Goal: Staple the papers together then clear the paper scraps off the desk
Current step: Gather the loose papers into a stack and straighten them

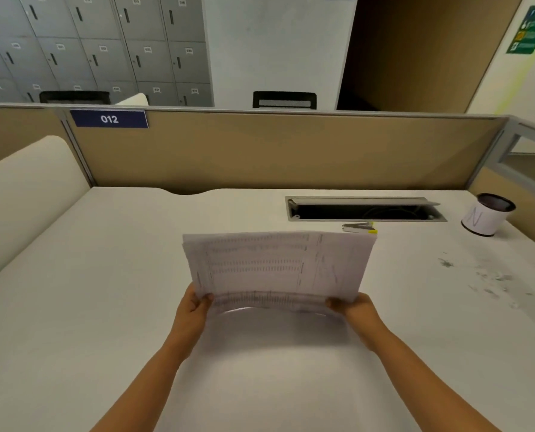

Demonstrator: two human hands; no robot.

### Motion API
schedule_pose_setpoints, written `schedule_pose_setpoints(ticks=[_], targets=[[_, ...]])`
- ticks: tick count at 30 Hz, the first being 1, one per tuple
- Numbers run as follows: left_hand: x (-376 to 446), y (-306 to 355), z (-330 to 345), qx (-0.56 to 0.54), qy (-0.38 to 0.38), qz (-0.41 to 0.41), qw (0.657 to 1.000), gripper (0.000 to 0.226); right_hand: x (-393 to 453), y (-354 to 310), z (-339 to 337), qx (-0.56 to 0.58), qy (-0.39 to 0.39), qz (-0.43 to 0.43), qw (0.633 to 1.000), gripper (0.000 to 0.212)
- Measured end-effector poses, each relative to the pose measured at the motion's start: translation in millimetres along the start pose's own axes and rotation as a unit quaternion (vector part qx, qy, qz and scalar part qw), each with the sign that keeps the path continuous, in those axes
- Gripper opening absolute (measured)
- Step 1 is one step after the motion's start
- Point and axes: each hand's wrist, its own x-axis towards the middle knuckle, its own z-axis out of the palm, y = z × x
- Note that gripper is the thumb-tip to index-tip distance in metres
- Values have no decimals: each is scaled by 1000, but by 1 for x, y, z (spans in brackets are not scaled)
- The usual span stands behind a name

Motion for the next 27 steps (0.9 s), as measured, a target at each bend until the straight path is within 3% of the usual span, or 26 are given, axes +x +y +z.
schedule_pose_setpoints(ticks=[6, 15, 20, 24, 27], targets=[[7, 14, 1, -29, 11, 15, 999, 31, 1, -17, -8, 14, 13, -28, 999, 28], [6, 12, 5, -11, -22, -47, 999, 32, -2, -4, -8, 3, 18, 2, 1000, 39], [10, 27, 2, -37, -84, -124, 988, 27, 4, -24, -20, 23, 30, 15, 999, 23], [16, 29, -5, -74, -159, -201, 964, 33, 11, -33, -34, -7, 30, 32, 999, 23], [18, 32, -7, -100, -175, -243, 949, 33, 15, -38, -41, -10, 10, 48, 999, 23]])
